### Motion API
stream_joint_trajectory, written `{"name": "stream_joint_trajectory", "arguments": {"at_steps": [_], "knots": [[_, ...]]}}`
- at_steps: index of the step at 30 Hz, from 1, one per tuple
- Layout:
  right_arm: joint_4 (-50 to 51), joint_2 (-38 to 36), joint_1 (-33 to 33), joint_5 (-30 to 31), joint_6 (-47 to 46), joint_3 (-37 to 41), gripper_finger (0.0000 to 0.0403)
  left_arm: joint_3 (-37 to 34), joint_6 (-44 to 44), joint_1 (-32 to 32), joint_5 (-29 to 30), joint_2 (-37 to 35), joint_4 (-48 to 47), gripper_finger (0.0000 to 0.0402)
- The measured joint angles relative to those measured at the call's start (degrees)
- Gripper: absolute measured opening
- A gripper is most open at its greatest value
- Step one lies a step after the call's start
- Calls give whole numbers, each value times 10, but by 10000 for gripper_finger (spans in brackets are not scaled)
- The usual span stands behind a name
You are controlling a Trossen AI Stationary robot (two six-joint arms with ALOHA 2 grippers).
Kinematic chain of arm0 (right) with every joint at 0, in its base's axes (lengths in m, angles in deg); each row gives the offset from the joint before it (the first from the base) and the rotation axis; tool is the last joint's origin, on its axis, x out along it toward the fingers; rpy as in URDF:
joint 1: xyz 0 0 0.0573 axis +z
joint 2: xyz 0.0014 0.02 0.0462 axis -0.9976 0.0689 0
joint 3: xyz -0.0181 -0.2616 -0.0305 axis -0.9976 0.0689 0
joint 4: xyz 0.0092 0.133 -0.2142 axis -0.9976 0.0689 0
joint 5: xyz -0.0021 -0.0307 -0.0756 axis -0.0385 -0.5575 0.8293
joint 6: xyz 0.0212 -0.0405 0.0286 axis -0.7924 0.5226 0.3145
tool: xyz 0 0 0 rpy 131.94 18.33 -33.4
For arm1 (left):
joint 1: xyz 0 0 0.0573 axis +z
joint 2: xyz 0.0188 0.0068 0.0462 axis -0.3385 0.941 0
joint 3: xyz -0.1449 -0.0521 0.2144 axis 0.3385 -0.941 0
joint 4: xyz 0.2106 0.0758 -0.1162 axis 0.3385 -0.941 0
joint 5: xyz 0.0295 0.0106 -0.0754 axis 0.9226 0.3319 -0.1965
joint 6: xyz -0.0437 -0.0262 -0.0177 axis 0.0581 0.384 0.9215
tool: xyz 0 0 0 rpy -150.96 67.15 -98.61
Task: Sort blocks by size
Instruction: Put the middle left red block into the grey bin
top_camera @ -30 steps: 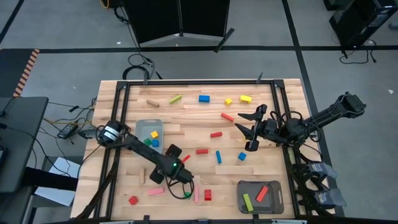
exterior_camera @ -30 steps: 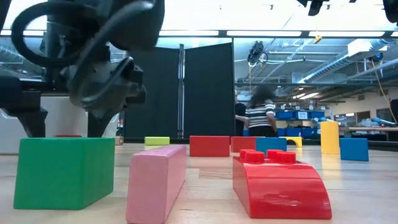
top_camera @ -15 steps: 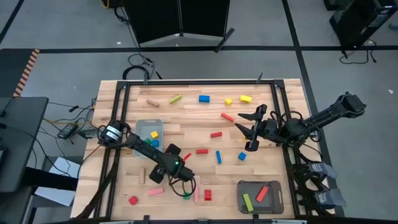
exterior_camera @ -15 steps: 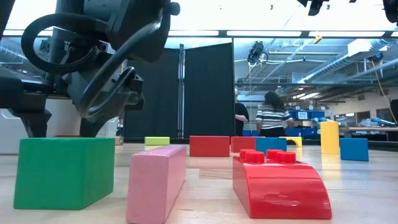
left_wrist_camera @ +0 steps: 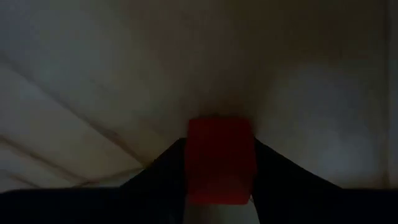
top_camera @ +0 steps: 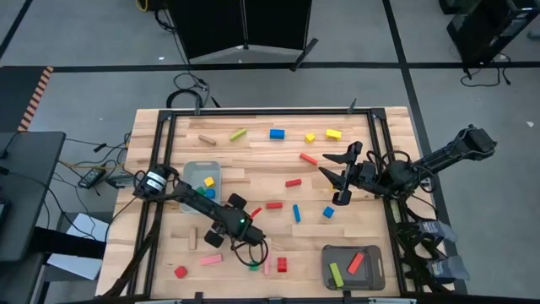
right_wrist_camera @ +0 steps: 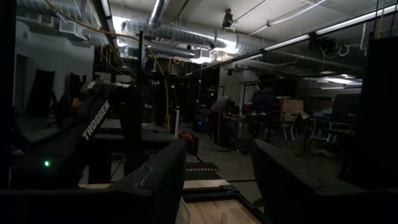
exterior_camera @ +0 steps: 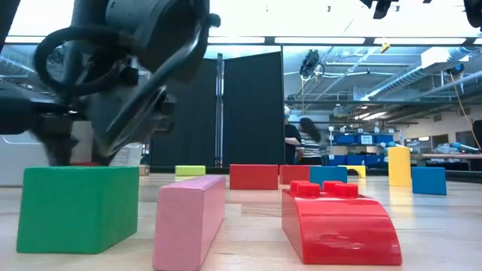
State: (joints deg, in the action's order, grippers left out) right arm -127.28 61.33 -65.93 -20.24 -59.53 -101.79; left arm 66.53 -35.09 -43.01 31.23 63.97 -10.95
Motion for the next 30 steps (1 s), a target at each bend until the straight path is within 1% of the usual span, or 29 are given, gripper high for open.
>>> {"name": "stream_joint_trajectory", "arguments": {"at_steps": [4, 6, 11, 14, 16, 18, 20, 24, 27, 30], "knots": [[0, 0, 0, 0, 0, 0, 193, 26, -1, 1, 43, -14, 12, 138], [0, 0, 0, 0, 0, 0, 191, 31, -6, 5, 49, -34, 50, 138], [0, 0, 0, 0, 1, 0, 190, 33, -8, 20, 52, -114, 170, 138], [0, 0, 0, 0, 1, 0, 190, 33, -6, 30, 61, -158, 213, 138], [0, 0, 0, 0, 0, 0, 189, 24, 0, 35, 80, -192, 235, 138], [0, 0, 0, 0, -1, 0, 188, -5, 6, 38, 92, -232, 256, 138], [1, 0, 1, 0, -1, 0, 188, -50, 20, 42, 94, -280, 298, 138], [3, 0, 1, 0, -1, 0, 189, -180, 65, 53, 99, -404, 402, 138], [4, 3, 1, 0, -1, 0, 189, -276, 139, 68, 131, -490, 446, 138], [5, 8, -1, 0, -1, 0, 186, -345, 241, 87, 183, -566, 439, 138]]}}
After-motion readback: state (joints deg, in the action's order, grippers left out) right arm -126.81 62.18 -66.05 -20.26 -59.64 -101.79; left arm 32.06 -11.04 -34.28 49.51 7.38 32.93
